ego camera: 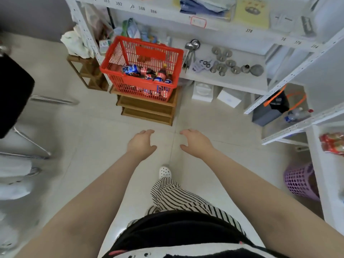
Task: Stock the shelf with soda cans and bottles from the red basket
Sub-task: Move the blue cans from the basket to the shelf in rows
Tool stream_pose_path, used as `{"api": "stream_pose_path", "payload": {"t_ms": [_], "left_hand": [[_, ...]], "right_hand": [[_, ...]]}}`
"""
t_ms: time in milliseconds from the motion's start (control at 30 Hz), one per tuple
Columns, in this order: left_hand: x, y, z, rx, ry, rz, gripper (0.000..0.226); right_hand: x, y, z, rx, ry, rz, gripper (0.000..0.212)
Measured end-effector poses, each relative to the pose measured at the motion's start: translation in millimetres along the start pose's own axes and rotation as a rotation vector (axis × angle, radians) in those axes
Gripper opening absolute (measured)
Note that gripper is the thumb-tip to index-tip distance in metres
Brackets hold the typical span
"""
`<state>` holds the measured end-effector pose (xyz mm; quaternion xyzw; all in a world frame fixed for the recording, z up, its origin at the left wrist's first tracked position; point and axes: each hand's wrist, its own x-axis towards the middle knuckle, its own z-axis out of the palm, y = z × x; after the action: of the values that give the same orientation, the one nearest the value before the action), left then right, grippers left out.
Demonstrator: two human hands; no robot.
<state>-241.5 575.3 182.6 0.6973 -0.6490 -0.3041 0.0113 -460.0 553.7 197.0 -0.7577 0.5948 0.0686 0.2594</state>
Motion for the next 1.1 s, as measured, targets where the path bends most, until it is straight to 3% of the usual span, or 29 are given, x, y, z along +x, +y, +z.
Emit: {"api": "stream_pose_path", "payload": {"t_ms": [200,500,700,867,1100], "left_hand": [[67,-33,-64,0.011,0.021,-0.078,0.063],[176,-77,-153,-0.004,0.046,-0.066,0.061],[280,-108,-209,0.033,-0.026,0.08,0.053],[365,-139,-254,0.055,-0.073,0.1,0.058],[460,-130,-246,0.02,-0.244,0.189,0.062]], "right_hand": [[114,-30,-32,0.015,-0.064,-0.088,0.057],[246,-70,-88,-0.048,-0.02,-0.144,0.058],[340,-86,-103,0.026,-0.007,0.051,0.054],[395,-102,-111,0.177,0.014,0.207,0.058],[450,-82,-111,0.285,-0.02,0.353,0.058]]}}
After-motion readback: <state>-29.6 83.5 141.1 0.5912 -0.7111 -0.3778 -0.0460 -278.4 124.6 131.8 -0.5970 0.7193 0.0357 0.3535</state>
